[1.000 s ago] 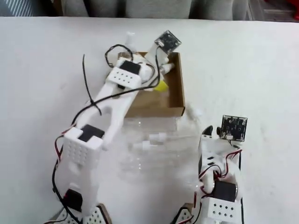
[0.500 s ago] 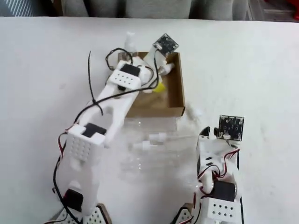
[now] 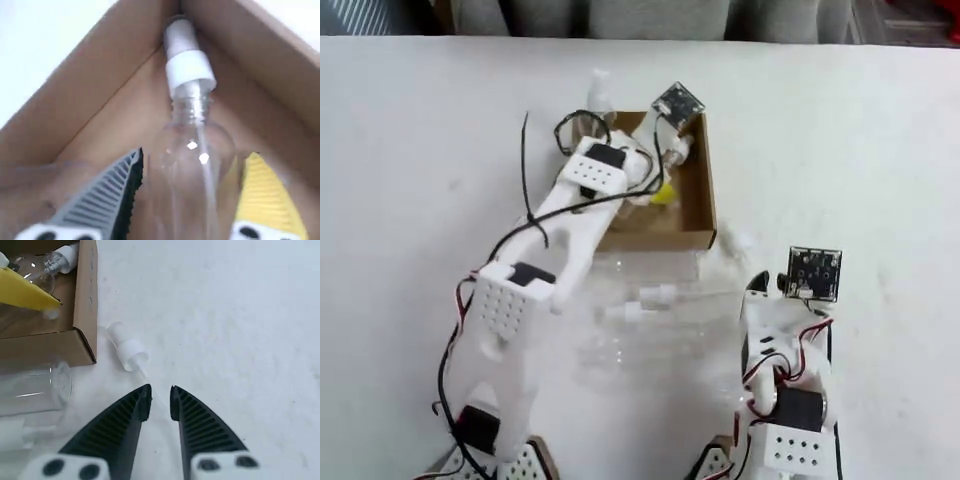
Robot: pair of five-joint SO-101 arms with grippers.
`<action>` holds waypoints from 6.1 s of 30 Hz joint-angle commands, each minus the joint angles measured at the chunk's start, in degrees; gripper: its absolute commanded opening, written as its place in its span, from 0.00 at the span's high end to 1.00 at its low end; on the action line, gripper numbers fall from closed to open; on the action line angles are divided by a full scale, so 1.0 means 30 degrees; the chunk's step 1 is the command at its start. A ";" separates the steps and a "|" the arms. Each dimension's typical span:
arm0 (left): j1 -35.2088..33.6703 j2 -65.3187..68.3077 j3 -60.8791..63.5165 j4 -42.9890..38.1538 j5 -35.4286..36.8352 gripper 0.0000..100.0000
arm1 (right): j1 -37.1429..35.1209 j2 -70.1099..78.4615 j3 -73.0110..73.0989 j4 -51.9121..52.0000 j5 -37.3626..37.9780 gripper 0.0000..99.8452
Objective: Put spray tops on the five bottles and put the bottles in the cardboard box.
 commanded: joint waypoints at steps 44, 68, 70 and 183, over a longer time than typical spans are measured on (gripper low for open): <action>0.0659 -0.0835 -0.2960 0.0322 0.4249 0.98 | -0.0103 -0.0015 0.0147 0.0073 0.0205 0.95; 0.0806 -0.4029 -0.2960 0.2725 0.4278 0.98 | -0.0132 -0.0015 0.0147 0.0044 0.0205 0.95; 0.0747 -0.4059 -0.2960 0.2725 0.4308 0.98 | -0.0132 -0.0015 0.0147 0.0044 0.0205 0.95; -0.9011 -3.9429 3.8066 -0.8176 0.5744 0.98 | -0.2095 4.4176 -4.2579 0.2242 0.1846 0.94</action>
